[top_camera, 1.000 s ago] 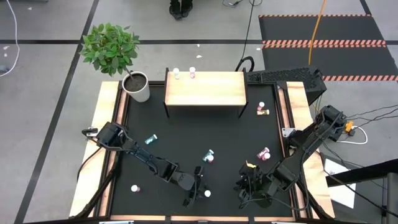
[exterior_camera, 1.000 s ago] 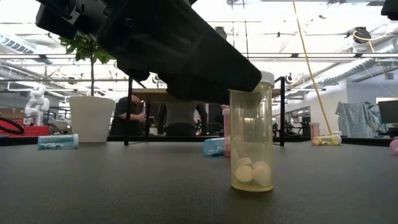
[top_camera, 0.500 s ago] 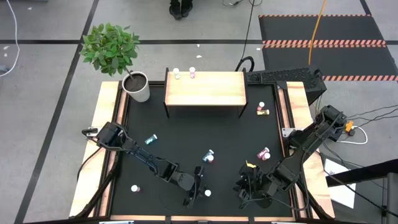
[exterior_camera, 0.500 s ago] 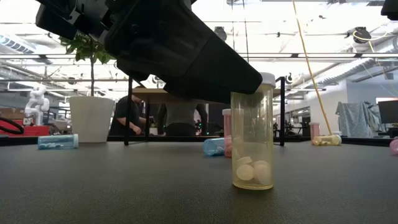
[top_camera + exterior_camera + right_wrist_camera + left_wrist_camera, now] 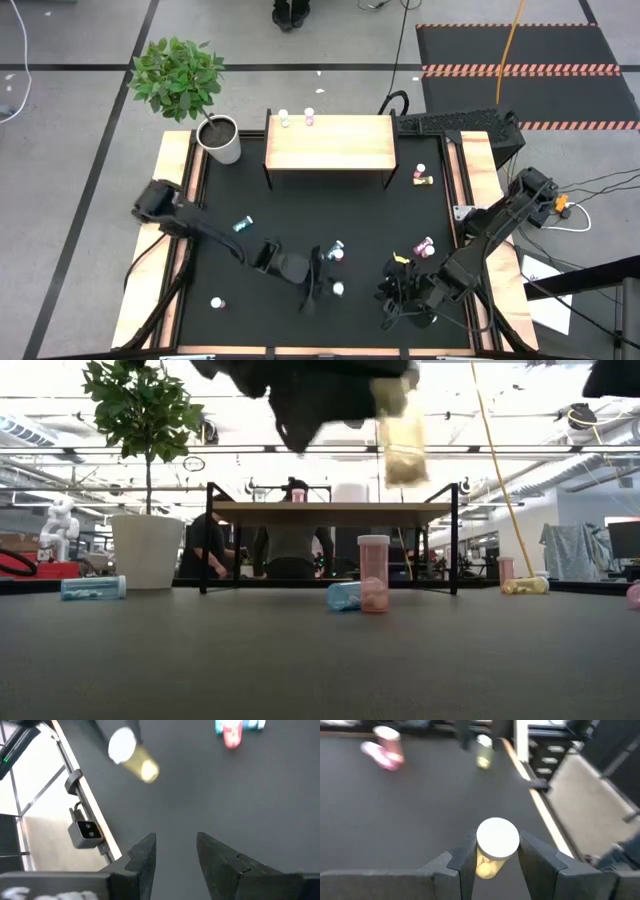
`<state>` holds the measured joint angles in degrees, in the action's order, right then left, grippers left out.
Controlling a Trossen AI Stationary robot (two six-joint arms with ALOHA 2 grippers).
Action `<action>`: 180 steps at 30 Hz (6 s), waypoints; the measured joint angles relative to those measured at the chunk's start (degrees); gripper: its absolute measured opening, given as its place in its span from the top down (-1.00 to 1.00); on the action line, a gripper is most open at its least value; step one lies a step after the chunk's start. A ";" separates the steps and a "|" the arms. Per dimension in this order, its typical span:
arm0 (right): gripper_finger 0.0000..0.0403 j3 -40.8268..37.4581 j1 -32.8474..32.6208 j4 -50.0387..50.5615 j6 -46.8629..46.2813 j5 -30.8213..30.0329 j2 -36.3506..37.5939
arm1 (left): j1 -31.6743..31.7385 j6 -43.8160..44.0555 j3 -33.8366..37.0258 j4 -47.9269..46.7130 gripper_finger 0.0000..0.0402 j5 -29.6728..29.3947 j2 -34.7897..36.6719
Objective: Pick and place medicine bottles onto shelf by color
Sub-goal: Put the bottom left yellow pill bottle on the shelf
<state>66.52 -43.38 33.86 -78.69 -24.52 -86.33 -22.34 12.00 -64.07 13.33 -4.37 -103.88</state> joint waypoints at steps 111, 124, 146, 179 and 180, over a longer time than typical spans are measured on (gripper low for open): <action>0.32 -0.96 56.75 12.79 52.36 9.84 30.61 | 55.27 -8.86 -28.24 -24.22 0.32 3.35 -7.30; 0.32 -0.96 56.77 12.86 52.38 11.33 30.61 | 55.22 -8.71 -28.24 -23.59 0.29 3.40 -7.34; 0.32 -0.96 56.77 12.70 52.61 11.37 30.63 | 54.52 -13.78 -28.24 -26.72 -0.08 3.46 1.48; 0.32 -0.96 56.81 7.53 54.29 12.69 30.61 | 67.00 -38.93 -28.26 -42.80 -0.08 24.80 0.00; 0.32 -0.96 56.81 7.53 54.30 12.69 30.61 | 67.00 -38.91 -28.26 -42.76 -0.08 24.21 0.00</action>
<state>65.56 13.43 41.39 -24.38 -11.83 -55.72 44.66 -26.91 -92.33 -29.43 19.84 -103.88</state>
